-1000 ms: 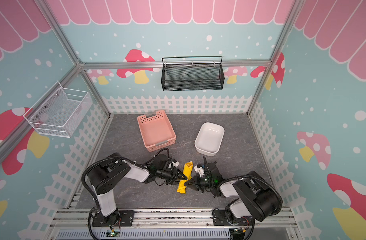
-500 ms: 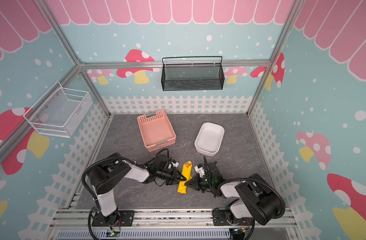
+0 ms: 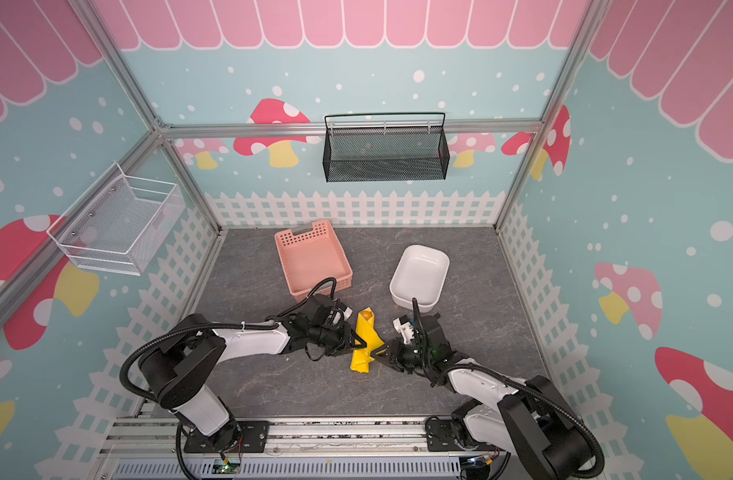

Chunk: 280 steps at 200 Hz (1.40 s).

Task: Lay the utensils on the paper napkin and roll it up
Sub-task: 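Lift the napkin roll upright with both grippers, raising it off the table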

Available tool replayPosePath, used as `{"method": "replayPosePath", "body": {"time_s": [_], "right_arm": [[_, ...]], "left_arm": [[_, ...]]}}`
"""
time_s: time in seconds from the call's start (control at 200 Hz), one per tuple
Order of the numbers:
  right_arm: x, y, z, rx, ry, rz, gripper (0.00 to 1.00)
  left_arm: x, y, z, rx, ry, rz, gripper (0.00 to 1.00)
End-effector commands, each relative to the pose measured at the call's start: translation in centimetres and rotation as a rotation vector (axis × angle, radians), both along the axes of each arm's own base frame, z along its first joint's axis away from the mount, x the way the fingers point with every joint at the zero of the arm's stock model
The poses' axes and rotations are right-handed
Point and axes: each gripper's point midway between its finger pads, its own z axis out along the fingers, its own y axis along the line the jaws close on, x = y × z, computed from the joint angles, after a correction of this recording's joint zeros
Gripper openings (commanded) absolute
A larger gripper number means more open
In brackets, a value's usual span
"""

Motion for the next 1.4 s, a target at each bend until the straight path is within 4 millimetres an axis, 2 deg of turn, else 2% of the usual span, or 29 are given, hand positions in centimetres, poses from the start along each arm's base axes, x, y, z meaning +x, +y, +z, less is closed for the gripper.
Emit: {"method": "replayPosePath", "body": {"time_s": [0.0, 0.125, 0.23, 0.34, 0.47, 0.625, 0.781, 0.896, 1.036, 1.221, 1.396], "right_arm": [[1.2, -0.2, 2.0, -0.011, -0.088, -0.02, 0.33], [2.3, -0.4, 5.2, 0.01, -0.234, -0.033, 0.36], [3.1, -0.6, 9.5, 0.044, -0.401, -0.053, 0.38], [3.6, -1.2, 14.5, 0.064, -0.609, -0.085, 0.47], [3.9, -1.6, 19.2, 0.064, -0.822, -0.096, 0.56], [4.1, -0.7, 22.9, 0.106, -0.962, -0.049, 0.58], [4.1, 0.7, 25.9, 0.22, -1.043, 0.009, 0.62], [4.2, 1.6, 27.5, 0.302, -1.068, 0.047, 0.7], [4.3, 2.3, 28.8, 0.377, -1.089, 0.083, 0.73], [4.6, 3.1, 29.8, 0.45, -1.081, 0.116, 0.75], [5.8, 3.7, 29.6, 0.491, -1.018, 0.104, 0.75]], "left_arm": [[1.4, 0.5, 2.7, 0.034, -0.137, -0.004, 0.18], [2.4, 1.0, 6.1, 0.027, -0.269, 0.011, 0.16], [3.4, 1.6, 9.4, 0.017, -0.401, 0.039, 0.15], [4.8, 2.6, 13.7, 0.0, -0.557, 0.08, 0.14], [6.4, 3.8, 19.5, -0.022, -0.752, 0.128, 0.12], [7.0, 4.5, 26.3, -0.072, -0.983, 0.151, 0.09], [6.6, 4.6, 31.1, -0.119, -1.157, 0.13, 0.07], [6.8, 4.7, 33.2, -0.124, -1.226, 0.139, 0.05], [7.1, 4.4, 34.5, -0.139, -1.243, 0.137, 0.04], [7.5, 4.1, 34.7, -0.15, -1.227, 0.148, 0.04], [7.9, 4.0, 34.4, -0.145, -1.218, 0.158, 0.04]]}}
